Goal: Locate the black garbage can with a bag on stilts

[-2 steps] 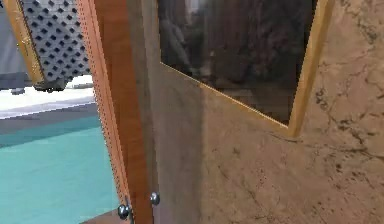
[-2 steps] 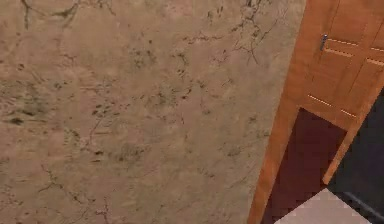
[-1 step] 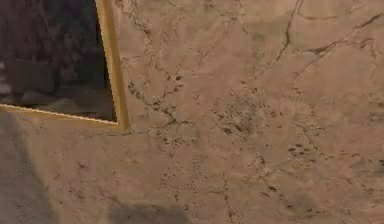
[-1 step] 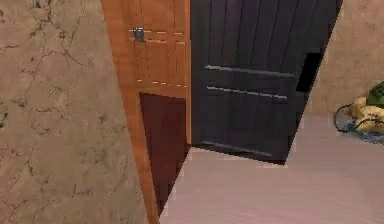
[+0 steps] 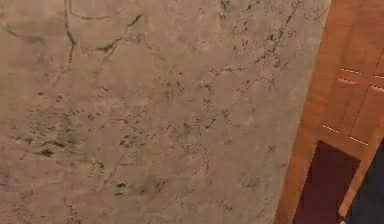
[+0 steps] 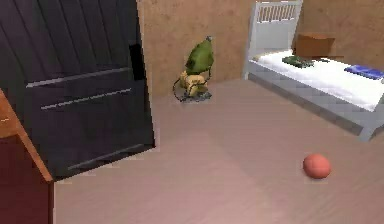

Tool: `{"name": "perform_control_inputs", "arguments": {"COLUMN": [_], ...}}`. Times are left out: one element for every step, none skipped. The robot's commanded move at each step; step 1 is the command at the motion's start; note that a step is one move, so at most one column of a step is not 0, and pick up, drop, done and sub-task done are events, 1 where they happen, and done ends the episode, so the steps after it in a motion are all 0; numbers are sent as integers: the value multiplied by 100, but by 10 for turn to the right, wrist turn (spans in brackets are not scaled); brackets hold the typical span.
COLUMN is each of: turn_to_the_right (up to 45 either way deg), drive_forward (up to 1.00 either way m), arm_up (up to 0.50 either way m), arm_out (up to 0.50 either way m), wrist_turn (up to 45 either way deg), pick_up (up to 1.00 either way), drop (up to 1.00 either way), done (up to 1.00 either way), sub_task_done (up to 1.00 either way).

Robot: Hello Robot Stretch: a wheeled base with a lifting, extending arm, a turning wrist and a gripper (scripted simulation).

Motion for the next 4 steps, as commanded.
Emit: {"name": "perform_control_inputs", "arguments": {"turn_to_the_right": [450, 240, 0, -450], "drive_forward": [0, 0, 90, 0], "arm_up": [0, 0, 0, 0], "arm_out": [0, 0, 0, 0], "wrist_turn": [0, 0, 0, 0], "pick_up": [0, 0, 0, 0], "drop": [0, 0, 0, 0], "done": [0, 0, 0, 0], "sub_task_done": [0, 0, 0, 0]}}
